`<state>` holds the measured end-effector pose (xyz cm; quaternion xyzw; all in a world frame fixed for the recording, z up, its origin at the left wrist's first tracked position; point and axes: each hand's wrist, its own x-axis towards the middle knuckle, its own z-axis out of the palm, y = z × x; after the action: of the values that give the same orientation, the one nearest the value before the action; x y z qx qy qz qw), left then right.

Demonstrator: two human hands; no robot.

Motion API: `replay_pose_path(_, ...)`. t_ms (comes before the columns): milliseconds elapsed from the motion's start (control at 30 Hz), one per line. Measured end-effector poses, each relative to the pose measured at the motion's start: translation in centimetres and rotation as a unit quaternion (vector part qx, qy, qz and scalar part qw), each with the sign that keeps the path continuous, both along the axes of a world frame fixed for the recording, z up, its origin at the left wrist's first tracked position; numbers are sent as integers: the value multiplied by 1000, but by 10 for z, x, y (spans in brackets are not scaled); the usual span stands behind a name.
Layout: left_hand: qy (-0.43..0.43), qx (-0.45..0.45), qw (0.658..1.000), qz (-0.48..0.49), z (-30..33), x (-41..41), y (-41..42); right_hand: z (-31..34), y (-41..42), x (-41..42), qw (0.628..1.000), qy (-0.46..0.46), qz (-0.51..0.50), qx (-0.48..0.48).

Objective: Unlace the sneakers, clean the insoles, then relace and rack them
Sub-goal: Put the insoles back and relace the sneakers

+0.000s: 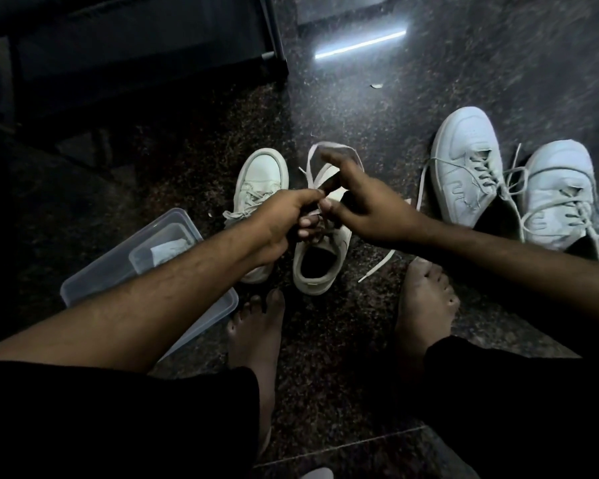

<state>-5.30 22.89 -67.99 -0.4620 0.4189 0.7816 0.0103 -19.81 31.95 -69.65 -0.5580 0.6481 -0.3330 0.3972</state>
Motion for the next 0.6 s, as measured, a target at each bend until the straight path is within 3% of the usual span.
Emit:
replay_pose_path(167, 0, 50, 998, 25, 6, -2, -3, 10, 3, 4, 979, 188, 23, -77)
replay_pose_path(267, -6, 13, 999, -30, 15, 3, -3, 16, 2, 5, 950, 291, 65, -90)
replay_pose_path(333, -39, -47, 995, -73, 18, 4, -3, 14, 3, 3, 917, 363, 101, -128)
replay_pose_path(400, -67, -136, 986, -71, 15, 5, -3, 9, 6, 0, 897, 413, 122, -95)
replay_pose_path(500, -57, -279, 957, -55, 4, 10, -3, 7, 10, -1, 900, 427, 89, -17)
replay_pose_path(600, 2, -404, 906, -127, -2, 17, 0, 8, 11, 0, 924, 381, 28, 19)
